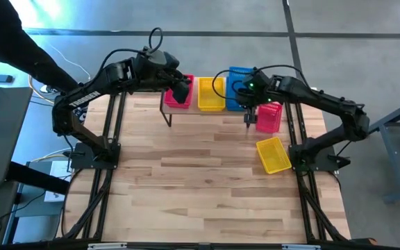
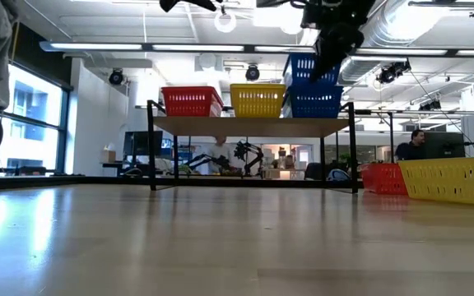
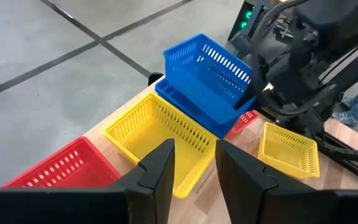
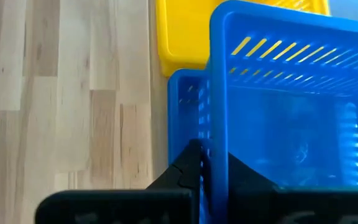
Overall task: Stack baskets on shelf by color
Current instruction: Stack the blue basket on top of the blue basket on the shelf
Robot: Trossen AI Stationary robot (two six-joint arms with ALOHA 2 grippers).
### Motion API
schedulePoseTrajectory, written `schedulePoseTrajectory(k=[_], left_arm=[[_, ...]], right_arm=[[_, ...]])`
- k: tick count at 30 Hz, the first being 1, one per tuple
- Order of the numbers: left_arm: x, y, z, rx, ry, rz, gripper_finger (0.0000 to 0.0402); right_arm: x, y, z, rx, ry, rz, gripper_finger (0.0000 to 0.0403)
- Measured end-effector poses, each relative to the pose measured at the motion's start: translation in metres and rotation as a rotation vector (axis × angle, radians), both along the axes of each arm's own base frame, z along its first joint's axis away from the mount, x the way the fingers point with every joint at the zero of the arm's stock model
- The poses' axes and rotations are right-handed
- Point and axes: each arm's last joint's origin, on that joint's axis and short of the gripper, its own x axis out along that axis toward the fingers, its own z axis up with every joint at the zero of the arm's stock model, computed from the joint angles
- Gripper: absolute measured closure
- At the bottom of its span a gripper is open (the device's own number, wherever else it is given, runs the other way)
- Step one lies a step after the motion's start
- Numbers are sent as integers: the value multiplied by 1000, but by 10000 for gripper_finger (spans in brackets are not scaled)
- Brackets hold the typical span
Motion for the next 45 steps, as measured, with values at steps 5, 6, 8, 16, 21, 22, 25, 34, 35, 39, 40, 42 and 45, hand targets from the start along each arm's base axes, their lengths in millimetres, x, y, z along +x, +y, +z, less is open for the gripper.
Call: schedulePoseTrajectory(k=[5,6,8,16,21,22,25,34,35,39,40,42,45], left_arm=[[-1,1,0,0,0,4,295],[-1,1,0,0,0,5,296],[-1,2,0,0,0,6,296],[-1,1,0,0,0,5,295],[-1,1,0,0,0,6,295],[-1,1,0,0,0,5,295],[-1,1,0,0,-1,5,295],[-1,1,0,0,0,5,296],[-1,1,0,0,0,5,296],[-1,1,0,0,0,5,296],[-1,1,0,0,0,5,296],[-1,1,0,0,0,5,295],[-1,1,0,0,0,5,296]], right_arm=[[5,-4,-8,41,26,11,403],[5,-4,-9,46,34,11,403],[5,-4,-10,43,37,8,403],[4,-6,-10,-9,60,-29,403],[4,-6,-9,-20,62,-37,395],[4,-6,-9,-18,61,-36,391],[5,-6,-9,-7,55,-27,371],[6,-6,1,-15,7,-20,326],[6,-6,2,-18,1,-20,326],[6,-6,4,-16,1,-21,342],[5,-5,5,-15,3,-21,349],[4,-4,3,2,19,-15,368],[3,-4,2,10,32,-14,394]])
